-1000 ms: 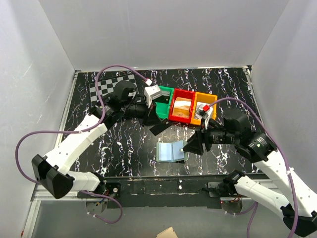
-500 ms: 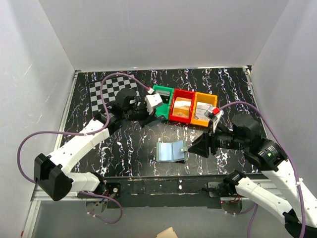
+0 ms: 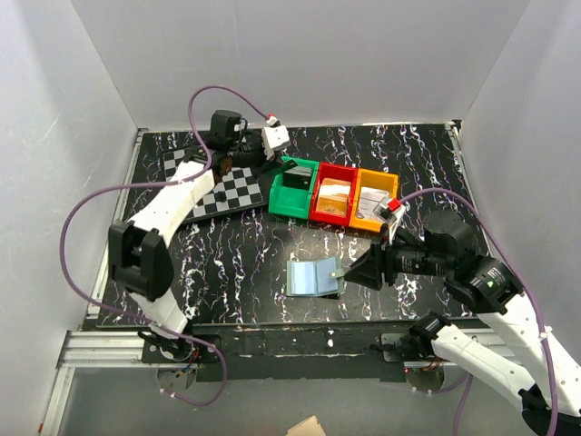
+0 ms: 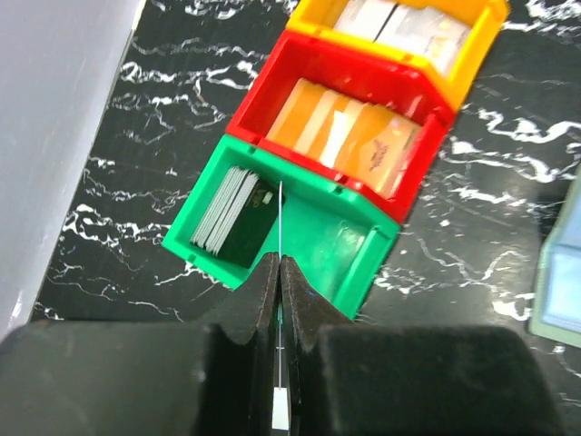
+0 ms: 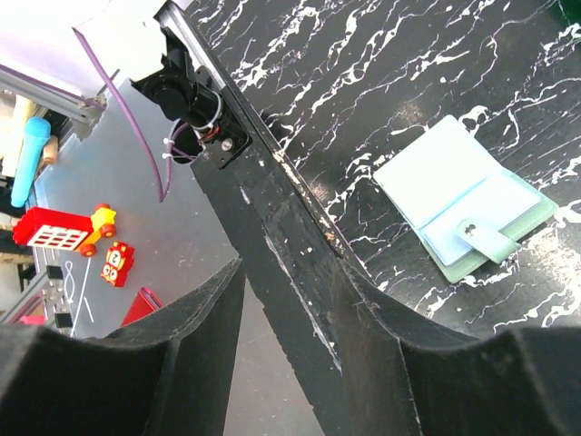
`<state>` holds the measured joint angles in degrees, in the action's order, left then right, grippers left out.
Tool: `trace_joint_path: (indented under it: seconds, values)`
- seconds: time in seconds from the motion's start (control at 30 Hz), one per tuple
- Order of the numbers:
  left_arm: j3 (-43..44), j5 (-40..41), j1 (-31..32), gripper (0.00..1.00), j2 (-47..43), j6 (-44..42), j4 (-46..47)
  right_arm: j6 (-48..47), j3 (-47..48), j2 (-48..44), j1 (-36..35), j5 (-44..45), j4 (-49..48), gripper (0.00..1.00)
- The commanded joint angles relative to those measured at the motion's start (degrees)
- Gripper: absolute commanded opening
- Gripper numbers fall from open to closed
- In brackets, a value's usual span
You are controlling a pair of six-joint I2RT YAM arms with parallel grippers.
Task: Take the credit cards out of the card holder
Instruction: Place the credit card in the storage box.
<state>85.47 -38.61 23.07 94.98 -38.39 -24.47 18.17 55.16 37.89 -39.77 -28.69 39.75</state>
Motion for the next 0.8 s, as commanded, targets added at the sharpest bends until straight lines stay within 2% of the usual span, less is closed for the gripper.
trace_joint_path:
  seconds: [0.0, 0.27, 0.47, 0.77]
  values:
    - [6.28, -8.14, -3.82, 0.0, 7.14, -5.02, -3.84, 1.69, -1.8, -0.27, 0.22, 0.2, -2.74, 0.51]
    - [10.41, -16.58, -3.82, 0.0, 14.0, -21.09, -6.11, 2.74, -4.0, 0.52, 0.22, 0.74, -3.79, 0.49]
    - [19.02, -13.08, -3.38, 0.0, 19.89, -30.76, -15.42, 6.61, -7.95, 1.05, 0.22, -0.84, -7.22, 0.47]
    - [21.4, -7.18, -1.72, 0.0, 23.58, -37.45, -18.6, 7.4, -8.66, 2.01, 0.22, 0.47, -9.42, 0.45]
